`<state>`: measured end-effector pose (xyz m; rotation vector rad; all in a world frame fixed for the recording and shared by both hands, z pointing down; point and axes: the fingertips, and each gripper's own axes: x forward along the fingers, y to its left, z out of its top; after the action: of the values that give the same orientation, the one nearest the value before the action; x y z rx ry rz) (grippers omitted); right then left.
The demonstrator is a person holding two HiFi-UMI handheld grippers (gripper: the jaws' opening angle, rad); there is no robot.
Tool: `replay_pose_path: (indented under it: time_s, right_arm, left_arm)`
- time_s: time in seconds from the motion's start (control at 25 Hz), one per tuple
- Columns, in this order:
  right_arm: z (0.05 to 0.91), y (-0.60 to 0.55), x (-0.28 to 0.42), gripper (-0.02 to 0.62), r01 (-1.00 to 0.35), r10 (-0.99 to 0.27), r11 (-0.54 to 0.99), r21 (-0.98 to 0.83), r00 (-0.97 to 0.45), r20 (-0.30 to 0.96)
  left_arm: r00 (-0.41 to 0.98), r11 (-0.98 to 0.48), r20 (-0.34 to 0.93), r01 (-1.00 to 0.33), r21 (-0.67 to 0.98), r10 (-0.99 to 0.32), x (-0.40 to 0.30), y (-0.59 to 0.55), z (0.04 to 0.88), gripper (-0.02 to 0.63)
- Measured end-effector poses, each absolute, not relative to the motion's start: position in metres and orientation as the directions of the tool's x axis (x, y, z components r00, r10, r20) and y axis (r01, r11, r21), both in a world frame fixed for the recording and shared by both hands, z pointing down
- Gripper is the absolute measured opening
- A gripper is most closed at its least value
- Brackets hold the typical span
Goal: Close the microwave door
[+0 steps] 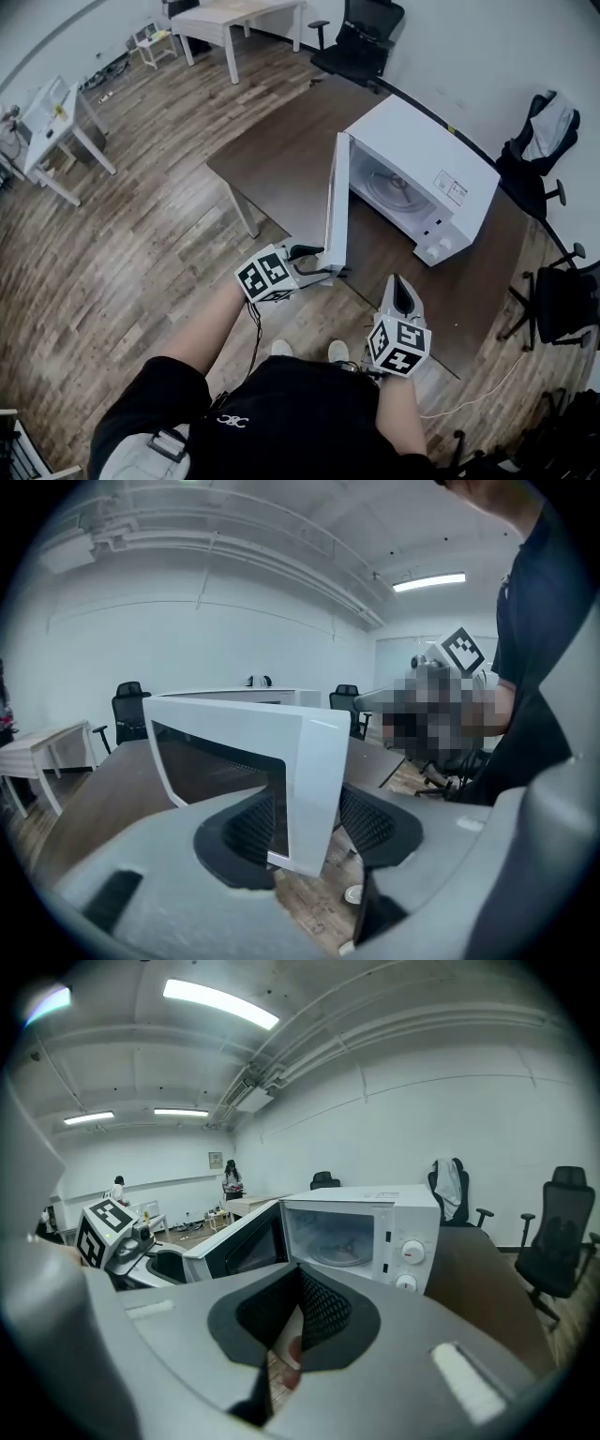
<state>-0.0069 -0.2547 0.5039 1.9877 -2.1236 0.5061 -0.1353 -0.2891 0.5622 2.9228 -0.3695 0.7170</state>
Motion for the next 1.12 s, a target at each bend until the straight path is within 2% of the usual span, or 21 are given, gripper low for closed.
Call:
replay_pose_path:
  time_s: [0.2,0.64,1.12]
  right_arm:
    - [0.502,-0.239,0.021,0.005,-0.993,-0.930,-0.013,-0.121,-0.032,0.365]
    - [0.508,-0.215,0.088,0.005,-0.985,-0.931,-0.097,-0.142,0.040,0.364]
    - [0.509,-0.207,0.154,0.005,-0.981,-0.933,-0.125,-0.150,0.065,0.353]
  left_arm:
    - [0.866,-0.976,0.470,-0.217,0.039,-0.174,-0.103,-0.282,0.561,0.179]
    - [0.851,-0.973,0.488,-0.231,0.019,-0.193,-0.044,-0.288,0.564,0.184]
    - [0.791,-0.926,0.529,-0.376,0.026,-0.306,0.018,-0.305,0.565,0.172]
